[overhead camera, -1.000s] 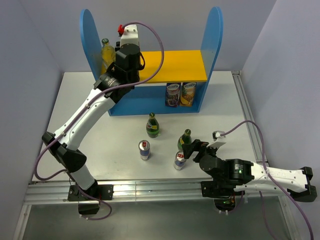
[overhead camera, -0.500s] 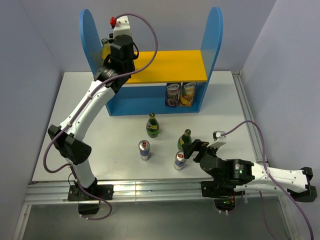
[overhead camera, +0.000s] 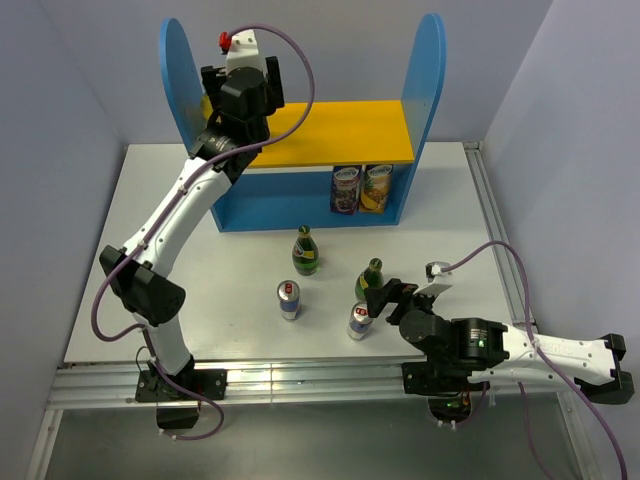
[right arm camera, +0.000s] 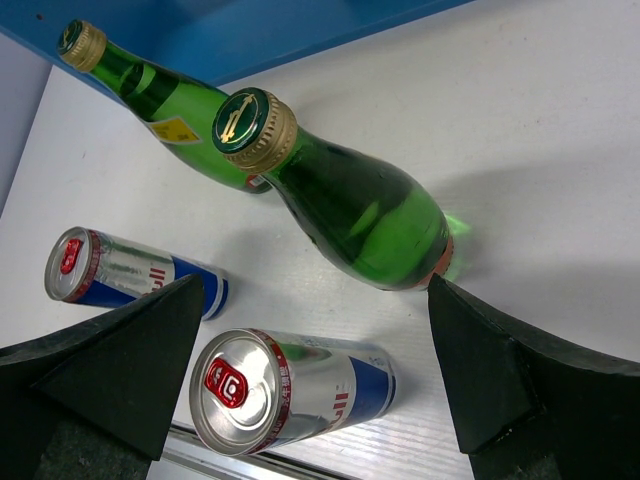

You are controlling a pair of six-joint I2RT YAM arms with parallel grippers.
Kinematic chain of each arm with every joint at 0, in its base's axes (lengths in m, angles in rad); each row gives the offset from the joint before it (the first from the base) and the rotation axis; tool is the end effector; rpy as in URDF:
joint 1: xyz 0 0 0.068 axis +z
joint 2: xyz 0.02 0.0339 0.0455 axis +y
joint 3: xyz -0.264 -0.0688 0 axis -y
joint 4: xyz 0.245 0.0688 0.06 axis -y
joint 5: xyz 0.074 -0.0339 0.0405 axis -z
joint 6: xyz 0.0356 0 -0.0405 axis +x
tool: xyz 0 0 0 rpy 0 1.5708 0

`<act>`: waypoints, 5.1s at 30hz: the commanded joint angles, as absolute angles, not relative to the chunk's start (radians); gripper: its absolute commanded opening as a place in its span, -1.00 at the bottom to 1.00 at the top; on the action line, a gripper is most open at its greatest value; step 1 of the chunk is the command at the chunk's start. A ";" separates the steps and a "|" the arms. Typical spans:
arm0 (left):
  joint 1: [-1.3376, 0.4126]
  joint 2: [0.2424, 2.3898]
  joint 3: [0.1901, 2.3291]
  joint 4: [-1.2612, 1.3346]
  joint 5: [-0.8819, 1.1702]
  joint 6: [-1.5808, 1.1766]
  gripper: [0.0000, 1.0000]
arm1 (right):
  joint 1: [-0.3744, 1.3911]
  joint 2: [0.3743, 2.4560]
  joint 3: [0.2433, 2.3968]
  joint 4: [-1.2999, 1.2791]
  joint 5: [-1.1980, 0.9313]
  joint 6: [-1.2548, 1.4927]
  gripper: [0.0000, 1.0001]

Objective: Place and organize the beverage onto the shelf

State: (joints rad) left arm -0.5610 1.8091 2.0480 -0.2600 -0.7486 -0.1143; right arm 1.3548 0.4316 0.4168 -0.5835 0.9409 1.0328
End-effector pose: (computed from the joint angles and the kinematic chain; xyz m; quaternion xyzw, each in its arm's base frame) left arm 0.3568 -0.1956 0.4842 -0.1021 0.7052 0.0308 0.7009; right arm 0.0505 0.0959 0.2268 0.0828 0.8118 0.2398 0.5259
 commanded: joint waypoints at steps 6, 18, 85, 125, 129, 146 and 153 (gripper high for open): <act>-0.569 1.704 2.007 -0.230 -0.730 -0.121 0.99 | 1.355 0.449 0.420 -0.571 0.969 1.061 0.99; -0.847 1.358 1.647 -0.305 -0.789 -0.162 0.99 | 1.355 0.462 0.425 -0.581 0.980 1.072 0.99; -0.914 1.660 0.925 0.301 -0.617 -0.456 -0.77 | 1.353 0.472 0.426 -0.572 0.982 1.062 1.00; -0.552 1.566 1.058 0.238 -0.482 -0.314 -0.99 | 1.355 0.514 0.433 -0.572 0.992 1.066 1.00; -0.534 1.578 1.077 0.232 -0.469 -0.322 -0.99 | 1.355 0.512 0.431 -0.571 0.992 1.065 1.00; -0.526 1.574 1.123 0.169 -0.466 -0.339 -0.99 | 1.355 0.514 0.431 -0.563 0.989 1.054 1.00; -0.526 1.519 1.114 0.190 -0.495 -0.331 -0.99 | 1.355 0.531 0.430 -0.552 0.992 1.049 1.00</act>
State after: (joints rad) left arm -0.5518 1.6218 1.0439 -0.0124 -0.4610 -0.3344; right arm 1.3548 0.5205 0.4168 -0.5858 0.9497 1.0500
